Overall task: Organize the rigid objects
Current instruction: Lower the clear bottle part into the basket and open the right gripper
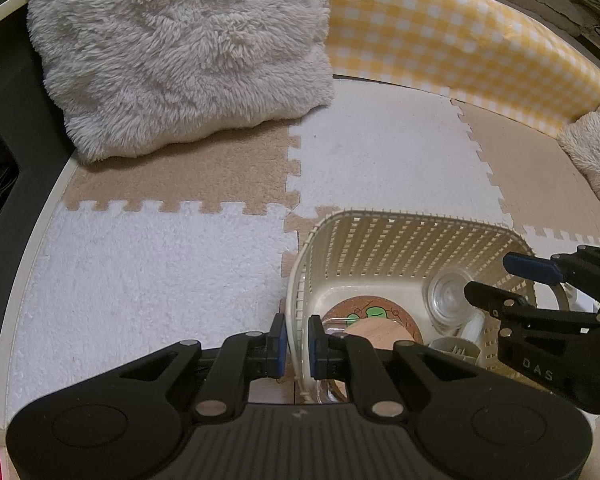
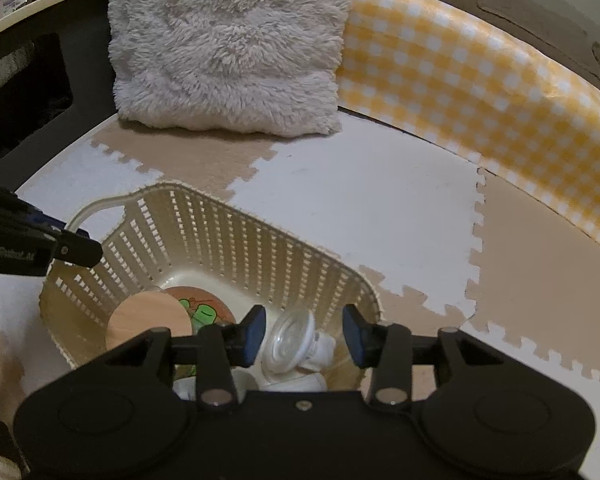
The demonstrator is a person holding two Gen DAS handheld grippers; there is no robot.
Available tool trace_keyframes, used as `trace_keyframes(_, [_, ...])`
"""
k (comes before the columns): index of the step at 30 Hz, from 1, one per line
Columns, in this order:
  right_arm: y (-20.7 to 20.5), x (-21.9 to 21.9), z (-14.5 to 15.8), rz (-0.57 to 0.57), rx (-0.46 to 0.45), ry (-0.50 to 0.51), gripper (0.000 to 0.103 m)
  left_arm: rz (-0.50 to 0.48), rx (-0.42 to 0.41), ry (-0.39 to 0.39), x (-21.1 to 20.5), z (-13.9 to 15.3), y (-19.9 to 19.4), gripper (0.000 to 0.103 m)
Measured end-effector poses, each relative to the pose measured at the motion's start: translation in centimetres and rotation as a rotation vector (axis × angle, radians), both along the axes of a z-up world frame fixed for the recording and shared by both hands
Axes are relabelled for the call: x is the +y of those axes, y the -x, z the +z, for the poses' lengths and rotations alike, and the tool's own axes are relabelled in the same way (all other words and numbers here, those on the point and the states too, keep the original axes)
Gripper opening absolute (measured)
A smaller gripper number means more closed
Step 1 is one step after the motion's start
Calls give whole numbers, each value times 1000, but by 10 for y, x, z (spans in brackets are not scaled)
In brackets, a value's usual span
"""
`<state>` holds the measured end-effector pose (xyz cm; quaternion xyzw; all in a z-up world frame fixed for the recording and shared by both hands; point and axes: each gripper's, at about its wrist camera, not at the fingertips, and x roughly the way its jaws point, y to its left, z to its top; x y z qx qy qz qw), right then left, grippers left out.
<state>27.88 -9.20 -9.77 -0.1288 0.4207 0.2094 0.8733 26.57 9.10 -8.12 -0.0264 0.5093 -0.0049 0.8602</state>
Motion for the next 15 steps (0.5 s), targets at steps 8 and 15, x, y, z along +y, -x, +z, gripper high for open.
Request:
trace_keyframes(8, [2,0,0,1,25,-25,44,0,0,0,0,0,0,10])
trace_keyframes(15, [3,-2,2,-1,39,-37,45,0,0,0,0,0,0,10])
